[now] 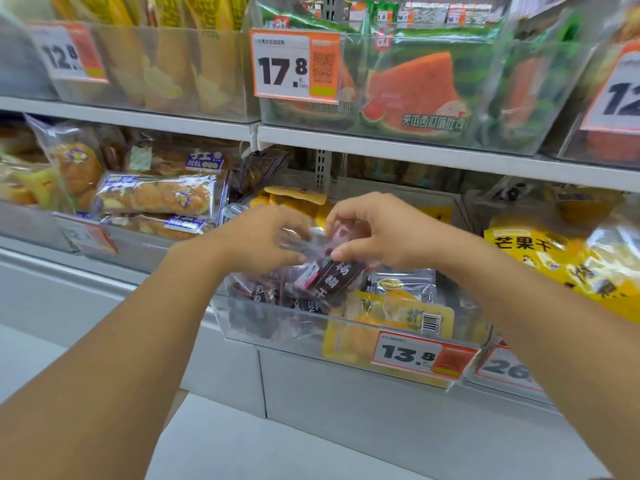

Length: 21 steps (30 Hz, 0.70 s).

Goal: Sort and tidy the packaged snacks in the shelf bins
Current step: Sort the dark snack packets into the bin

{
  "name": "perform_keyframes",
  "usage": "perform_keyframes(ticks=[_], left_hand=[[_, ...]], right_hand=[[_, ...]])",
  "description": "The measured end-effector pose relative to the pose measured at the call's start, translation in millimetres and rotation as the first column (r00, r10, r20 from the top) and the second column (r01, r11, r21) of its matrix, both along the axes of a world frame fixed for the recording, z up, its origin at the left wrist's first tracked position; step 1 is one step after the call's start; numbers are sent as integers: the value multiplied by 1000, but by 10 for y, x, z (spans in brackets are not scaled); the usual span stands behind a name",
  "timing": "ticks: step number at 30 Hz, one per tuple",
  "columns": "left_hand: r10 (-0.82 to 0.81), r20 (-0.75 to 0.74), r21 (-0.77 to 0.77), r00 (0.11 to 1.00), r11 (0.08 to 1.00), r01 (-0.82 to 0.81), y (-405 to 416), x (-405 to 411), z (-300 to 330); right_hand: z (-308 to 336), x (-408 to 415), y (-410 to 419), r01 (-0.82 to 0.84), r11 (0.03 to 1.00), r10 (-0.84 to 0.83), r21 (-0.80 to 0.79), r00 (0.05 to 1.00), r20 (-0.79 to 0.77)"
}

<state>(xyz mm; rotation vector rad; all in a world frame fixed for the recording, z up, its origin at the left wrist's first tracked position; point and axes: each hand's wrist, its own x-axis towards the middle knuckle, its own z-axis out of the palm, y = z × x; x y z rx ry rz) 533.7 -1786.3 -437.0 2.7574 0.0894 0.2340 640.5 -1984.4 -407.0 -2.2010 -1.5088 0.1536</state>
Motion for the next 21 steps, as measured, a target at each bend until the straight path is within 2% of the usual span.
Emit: perform_keyframes(ticks=[3,7,8,10,12,14,18,21], left_hand=[[13,61,-47,998,999,-10,22,-59,24],[74,231,-113,970,992,-49,-14,-138,-6],[73,234,-113,969,992,-48,-33,-168,2],[31,149,-95,988,995,-17,-75,-235,9],[-20,26,51,999,999,18,-128,-269,-23],[-4,-26,219,1000,976,10,-183,-251,-62],[54,9,397,999,916,-53,-314,-164,-84],[50,15,438,999,897,-52,-409,-110,-136]], right_hand=[[-268,-115,176,-26,999,26,-26,999,25],[-488,-144,257,-24,993,23,-113,1000,-17],[-487,-111,256,-11,993,11,-121,1000,2],[-469,-52,263,15,989,-6,-150,998,55],[-474,-66,266,26,978,-7,-205,996,91],[-488,-124,277,42,968,-9,-247,991,135],[-588,-145,287,70,957,5,-283,966,258],[-662,-178,292,78,955,6,-287,959,283]])
